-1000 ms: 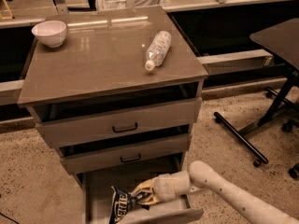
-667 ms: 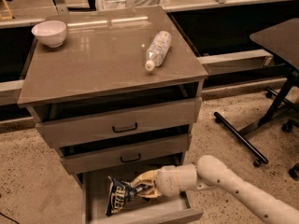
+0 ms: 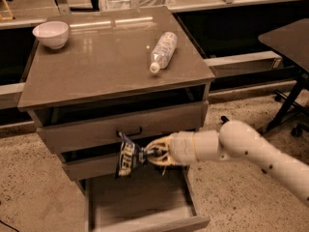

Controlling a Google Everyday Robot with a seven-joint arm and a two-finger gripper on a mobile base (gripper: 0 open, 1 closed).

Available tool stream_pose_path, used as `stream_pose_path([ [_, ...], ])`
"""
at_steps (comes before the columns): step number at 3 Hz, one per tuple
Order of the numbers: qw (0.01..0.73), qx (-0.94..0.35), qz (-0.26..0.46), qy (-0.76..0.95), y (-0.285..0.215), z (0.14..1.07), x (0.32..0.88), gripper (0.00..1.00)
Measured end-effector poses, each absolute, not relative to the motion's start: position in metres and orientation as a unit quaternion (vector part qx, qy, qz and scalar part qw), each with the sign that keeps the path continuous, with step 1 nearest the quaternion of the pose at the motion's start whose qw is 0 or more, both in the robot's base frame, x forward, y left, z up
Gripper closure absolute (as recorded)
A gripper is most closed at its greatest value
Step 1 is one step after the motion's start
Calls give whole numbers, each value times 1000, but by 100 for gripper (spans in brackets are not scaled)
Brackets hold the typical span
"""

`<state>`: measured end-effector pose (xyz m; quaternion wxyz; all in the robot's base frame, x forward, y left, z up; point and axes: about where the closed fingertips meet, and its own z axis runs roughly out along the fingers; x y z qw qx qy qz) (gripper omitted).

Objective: Pick blue chip bag from bottom drawer and place on counter

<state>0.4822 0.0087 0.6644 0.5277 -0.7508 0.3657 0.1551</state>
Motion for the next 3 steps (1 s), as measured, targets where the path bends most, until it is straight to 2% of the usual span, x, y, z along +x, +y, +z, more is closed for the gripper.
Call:
stream_pose_path([
  [2, 514, -753, 138, 387, 5, 698, 489, 100],
  [3, 504, -767, 97, 384, 3, 726, 500, 100],
])
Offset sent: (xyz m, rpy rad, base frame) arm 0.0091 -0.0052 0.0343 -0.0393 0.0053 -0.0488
